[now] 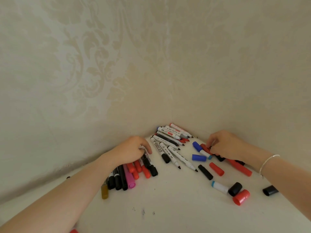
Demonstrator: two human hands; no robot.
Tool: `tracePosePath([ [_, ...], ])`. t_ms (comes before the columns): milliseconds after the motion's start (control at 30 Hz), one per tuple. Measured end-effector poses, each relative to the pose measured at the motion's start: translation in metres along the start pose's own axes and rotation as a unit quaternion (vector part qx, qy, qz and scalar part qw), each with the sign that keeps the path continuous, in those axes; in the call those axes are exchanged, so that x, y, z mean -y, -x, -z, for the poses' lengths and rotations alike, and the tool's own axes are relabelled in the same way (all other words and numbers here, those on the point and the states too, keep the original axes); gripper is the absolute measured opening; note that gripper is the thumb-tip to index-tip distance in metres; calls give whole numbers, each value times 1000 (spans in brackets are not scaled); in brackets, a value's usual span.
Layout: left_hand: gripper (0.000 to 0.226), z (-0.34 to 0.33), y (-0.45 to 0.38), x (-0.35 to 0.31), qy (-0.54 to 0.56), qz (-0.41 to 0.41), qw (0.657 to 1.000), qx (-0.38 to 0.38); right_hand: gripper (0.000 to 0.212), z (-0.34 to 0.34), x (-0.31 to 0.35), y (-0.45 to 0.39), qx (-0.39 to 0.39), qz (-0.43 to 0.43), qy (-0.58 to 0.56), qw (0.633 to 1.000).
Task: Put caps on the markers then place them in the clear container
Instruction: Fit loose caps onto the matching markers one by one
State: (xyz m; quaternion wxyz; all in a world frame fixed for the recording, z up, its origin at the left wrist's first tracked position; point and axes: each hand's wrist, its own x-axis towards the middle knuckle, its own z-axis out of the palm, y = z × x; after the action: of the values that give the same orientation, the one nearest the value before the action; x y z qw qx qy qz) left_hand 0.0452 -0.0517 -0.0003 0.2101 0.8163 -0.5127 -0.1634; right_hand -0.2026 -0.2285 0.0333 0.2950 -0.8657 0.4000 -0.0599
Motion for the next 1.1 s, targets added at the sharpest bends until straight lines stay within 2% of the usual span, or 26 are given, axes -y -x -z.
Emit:
tracePosePath([
  [100,36,-8,-4,-28,-19,-38,999,-18,26,3,-2,1,21,-5,5,1000],
  [200,25,-19,-11,-55,-53,-96,994,-16,20,4,-2,3,57,-2,17,998],
  [300,25,-26,-17,-70,-85,-110,990,-8,11,2,-1,7,95,8,39,995],
  [400,28,-32,-20,-79,-91,-107,990,-2,6,7,-1,15,158,-19,125,979],
  [500,29,-37,-23,-80,-110,-113,988,2,29,13,-3,25,248,-59,240,937],
  [600,29,-41,-24,-83,-122,-125,984,24,41,10,-4,33,294,-57,298,906],
  [933,30,-56,-26,-87,-176,-173,968,54,38,-2,-12,25,244,-11,284,927],
  [1100,27,-59,-26,-85,-158,-175,971,27,28,8,-12,23,201,14,203,958],
])
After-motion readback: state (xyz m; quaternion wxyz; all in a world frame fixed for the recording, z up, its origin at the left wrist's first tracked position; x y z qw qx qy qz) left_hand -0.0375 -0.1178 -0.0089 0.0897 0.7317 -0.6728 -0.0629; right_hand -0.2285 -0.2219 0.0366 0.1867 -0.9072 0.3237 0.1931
